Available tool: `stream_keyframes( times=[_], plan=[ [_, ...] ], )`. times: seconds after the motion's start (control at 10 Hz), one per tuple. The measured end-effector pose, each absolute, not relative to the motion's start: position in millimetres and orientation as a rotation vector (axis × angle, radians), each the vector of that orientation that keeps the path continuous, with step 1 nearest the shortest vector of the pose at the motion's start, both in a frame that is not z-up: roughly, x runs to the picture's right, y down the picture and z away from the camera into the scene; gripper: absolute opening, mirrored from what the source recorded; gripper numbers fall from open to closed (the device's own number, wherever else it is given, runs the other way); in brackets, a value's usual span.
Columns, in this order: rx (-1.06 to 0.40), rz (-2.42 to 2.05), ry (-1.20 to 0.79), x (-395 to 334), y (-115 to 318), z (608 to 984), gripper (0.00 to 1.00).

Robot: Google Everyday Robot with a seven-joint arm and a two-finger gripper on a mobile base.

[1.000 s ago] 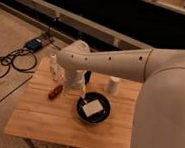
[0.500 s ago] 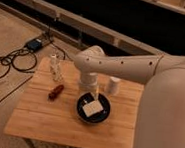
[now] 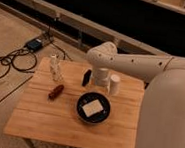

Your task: Place the ceramic cup over the eraser

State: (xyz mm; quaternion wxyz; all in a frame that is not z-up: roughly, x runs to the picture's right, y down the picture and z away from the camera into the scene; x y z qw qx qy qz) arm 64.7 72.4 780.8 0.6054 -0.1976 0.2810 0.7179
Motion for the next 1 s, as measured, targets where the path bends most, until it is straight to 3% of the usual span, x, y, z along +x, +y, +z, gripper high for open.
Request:
stream_keyframes(
  times=[1.0],
  plan=[
    [-0.4,1.671,0.6,140,28,830,0.65]
  ],
)
